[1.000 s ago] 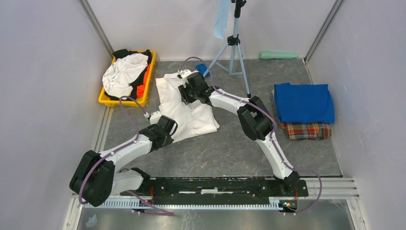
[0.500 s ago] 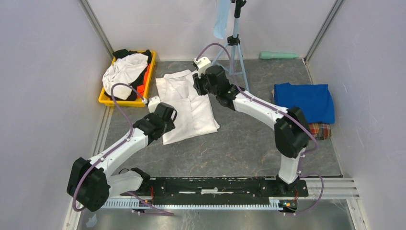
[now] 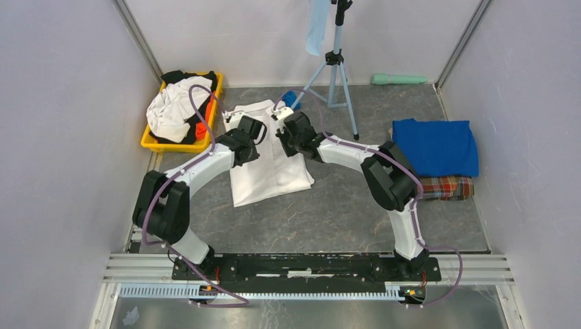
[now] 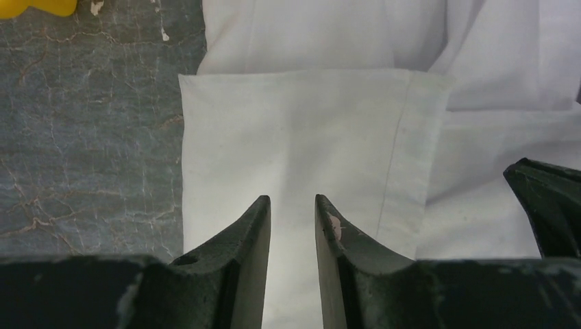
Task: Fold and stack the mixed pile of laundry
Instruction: Fold the shirt.
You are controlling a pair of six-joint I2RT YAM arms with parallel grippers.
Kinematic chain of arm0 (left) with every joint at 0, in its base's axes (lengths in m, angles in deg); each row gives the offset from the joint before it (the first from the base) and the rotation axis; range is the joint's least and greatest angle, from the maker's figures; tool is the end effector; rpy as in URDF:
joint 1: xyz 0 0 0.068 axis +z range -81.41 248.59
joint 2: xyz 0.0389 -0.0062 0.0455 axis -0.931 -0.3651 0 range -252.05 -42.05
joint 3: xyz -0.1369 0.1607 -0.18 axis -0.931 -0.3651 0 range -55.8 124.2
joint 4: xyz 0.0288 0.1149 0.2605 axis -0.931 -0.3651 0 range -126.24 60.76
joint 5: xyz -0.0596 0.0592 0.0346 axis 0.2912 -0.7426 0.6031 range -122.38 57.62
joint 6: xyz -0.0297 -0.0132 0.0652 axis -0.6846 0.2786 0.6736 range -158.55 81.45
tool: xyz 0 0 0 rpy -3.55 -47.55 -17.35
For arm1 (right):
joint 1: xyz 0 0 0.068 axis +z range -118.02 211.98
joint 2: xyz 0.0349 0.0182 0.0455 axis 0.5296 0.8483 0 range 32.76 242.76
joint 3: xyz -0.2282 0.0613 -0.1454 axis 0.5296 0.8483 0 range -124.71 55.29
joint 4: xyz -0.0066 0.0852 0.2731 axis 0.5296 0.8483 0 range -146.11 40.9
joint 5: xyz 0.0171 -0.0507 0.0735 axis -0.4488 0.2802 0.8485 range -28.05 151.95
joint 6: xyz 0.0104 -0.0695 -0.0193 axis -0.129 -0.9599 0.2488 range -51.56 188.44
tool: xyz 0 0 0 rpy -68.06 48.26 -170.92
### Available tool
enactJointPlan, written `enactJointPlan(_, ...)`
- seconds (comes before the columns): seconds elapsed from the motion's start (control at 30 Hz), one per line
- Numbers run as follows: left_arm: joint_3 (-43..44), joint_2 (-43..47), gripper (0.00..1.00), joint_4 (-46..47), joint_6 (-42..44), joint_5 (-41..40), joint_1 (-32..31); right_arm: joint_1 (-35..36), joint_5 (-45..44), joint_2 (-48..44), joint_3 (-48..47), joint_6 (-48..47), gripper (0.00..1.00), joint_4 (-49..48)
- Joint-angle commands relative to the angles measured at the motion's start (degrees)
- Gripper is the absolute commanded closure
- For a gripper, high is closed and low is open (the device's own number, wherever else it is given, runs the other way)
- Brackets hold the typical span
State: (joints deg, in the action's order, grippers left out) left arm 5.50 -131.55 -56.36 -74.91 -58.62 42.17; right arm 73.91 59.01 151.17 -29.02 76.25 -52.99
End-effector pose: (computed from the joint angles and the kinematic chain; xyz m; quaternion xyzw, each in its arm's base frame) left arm 0.3326 -0.1353 0.2014 -0.1480 0.9203 0.0338 0.3606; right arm 0.3839 0.3406 0.1661 -0.2518 0.8594 0.1661 0.4128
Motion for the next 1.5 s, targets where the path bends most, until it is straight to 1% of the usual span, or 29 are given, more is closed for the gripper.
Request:
enactJointPlan(0.0,3.6,-4.5,0.63,3.3,4.9,1.5,3.6,-0.3,-1.6,3.9,-7.4,-0.4,0.94,1.2)
enactJointPlan(0.23,4.5,-10.7,0.64,6.5,6.2,2.2,6.6,-1.5,-4.5,10.2,-13.1,-1.2,0.93,2.0)
enactJointPlan(0.43,4.7,-13.4,0.65,7.4,6.4,2.4,7.9,-2.2,-4.5,14.6,-16.2,-1.5,0.90,1.4)
enactJointPlan(0.5,4.2,-13.7,0.65,7.8,6.3,2.4,7.9,-2.3,-4.3,16.3,-17.1,-1.3,0.86,1.2)
enactJointPlan(0.6,3.6,-13.9,0.65,8.3,6.1,2.2,7.9,-2.5,-4.6,18.2,-18.8,-0.4,0.77,1.6)
enactJointPlan(0.7,3.6,-13.8,0.65,8.4,6.3,2.5,7.9,-2.6,-5.4,18.3,-20.7,0.2,0.72,2.3)
enactJointPlan(0.77,4.6,-12.9,0.64,7.6,6.9,2.6,7.9,-2.7,-6.1,17.4,-23.7,-0.3,0.67,4.1)
enactJointPlan(0.8,5.3,-12.3,0.61,6.8,7.0,2.7,7.8,-2.6,-6.3,16.6,-25.1,-0.6,0.64,5.0)
enactJointPlan(0.83,6.1,-11.0,0.55,5.9,7.3,2.7,7.8,-2.7,-6.5,15.1,-25.9,-1.0,0.58,5.7)
enactJointPlan(0.9,7.1,-8.3,0.36,4.7,8.0,3.1,7.5,-2.6,-6.5,11.3,-25.4,-1.4,0.48,6.0)
enactJointPlan(0.93,7.5,-6.5,0.26,3.8,8.1,3.1,7.3,-2.7,-6.3,8.5,-23.9,-1.3,0.43,5.8)
enactJointPlan(1.0,7.7,-3.4,0.03,1.8,8.4,3.1,6.6,-2.7,-5.2,2.7,-18.0,-0.4,0.32,4.6)
enactJointPlan(1.03,7.6,-1.9,0.01,0.3,8.4,3.0,6.4,-2.7,-4.5,-0.6,-13.8,0.5,0.29,3.7)
enactJointPlan(1.1,6.7,1.4,0.00,-2.4,8.0,3.7,6.0,-2.7,-2.3,-7.7,-4.6,2.9,0.23,1.6)
enactJointPlan(1.2,2.6,6.9,0.00,-5.4,6.4,4.7,5.7,-3.1,1.6,-16.7,9.4,10.0,0.21,-1.2)
enactJointPlan(1.23,0.6,8.7,0.00,-6.1,5.8,5.3,5.6,-3.6,2.8,-18.9,14.2,13.3,0.21,-1.9)
enactJointPlan(1.3,-3.5,13.1,0.00,-6.4,5.5,7.6,5.3,-5.4,9.4,-23.3,21.9,20.0,0.23,-2.7)
enactJointPlan(1.4,-9.0,18.7,0.00,-7.4,5.0,12.3,4.6,-8.0,16.0,-28.0,34.0,28.6,0.24,-9.5)
enactJointPlan(1.47,-11.8,22.1,0.01,-8.4,4.4,14.5,4.2,-9.1,19.0,-30.1,39.6,32.2,0.24,-13.1)
